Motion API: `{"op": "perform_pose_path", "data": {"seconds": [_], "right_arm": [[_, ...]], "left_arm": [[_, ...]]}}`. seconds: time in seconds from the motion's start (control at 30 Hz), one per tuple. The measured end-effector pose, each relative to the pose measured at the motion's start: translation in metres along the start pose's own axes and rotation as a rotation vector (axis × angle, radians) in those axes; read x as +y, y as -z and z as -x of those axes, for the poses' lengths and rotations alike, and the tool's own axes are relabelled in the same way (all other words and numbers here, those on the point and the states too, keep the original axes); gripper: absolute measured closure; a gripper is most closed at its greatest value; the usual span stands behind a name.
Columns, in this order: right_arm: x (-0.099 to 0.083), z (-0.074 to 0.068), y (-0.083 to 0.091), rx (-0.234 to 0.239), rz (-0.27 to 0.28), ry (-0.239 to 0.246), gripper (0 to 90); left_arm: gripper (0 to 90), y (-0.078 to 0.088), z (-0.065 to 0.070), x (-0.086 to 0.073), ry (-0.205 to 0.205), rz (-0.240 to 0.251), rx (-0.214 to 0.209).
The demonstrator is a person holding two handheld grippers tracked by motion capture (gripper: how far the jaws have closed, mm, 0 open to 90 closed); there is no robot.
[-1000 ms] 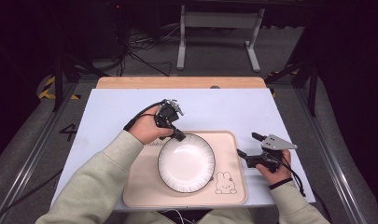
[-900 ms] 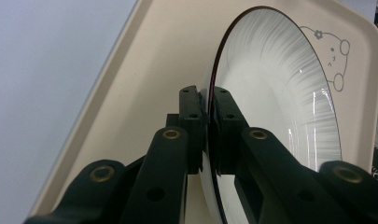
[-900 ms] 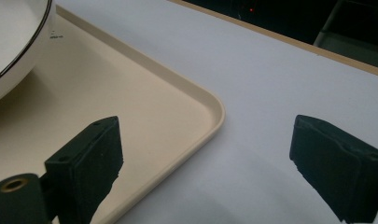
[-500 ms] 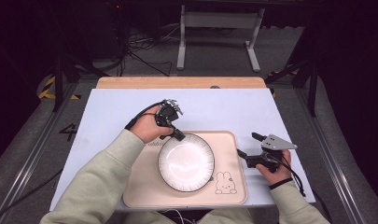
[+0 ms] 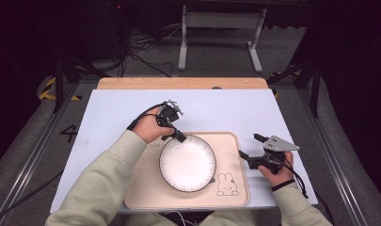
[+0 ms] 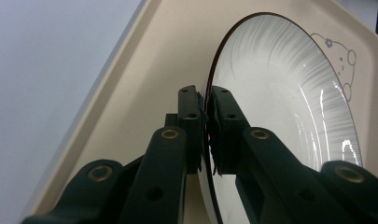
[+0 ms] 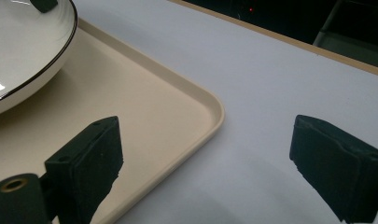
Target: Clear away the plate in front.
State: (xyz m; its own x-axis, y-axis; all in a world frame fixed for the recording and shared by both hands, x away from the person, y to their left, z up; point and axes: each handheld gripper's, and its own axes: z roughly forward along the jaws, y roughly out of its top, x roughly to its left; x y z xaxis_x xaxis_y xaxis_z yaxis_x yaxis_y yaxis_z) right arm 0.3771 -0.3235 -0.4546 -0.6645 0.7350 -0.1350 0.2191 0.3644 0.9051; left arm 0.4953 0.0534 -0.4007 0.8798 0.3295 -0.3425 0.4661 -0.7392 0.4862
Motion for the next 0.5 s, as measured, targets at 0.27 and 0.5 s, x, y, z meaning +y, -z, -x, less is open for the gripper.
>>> {"op": "perform_pose_path", "data": {"seconds": [0.27,0.5], "right_arm": [[0.000,0.000,0.000,0.000,0.000,0.001,9.6],[0.000,-0.001,0.000,0.002,0.002,0.010,9.3]], "left_arm": [[82.4,-0.007,-0.004,-0.002,0.012,-0.011,0.028],[81.7,-0.011,-0.008,-0.007,0.026,-0.005,0.030]]}}
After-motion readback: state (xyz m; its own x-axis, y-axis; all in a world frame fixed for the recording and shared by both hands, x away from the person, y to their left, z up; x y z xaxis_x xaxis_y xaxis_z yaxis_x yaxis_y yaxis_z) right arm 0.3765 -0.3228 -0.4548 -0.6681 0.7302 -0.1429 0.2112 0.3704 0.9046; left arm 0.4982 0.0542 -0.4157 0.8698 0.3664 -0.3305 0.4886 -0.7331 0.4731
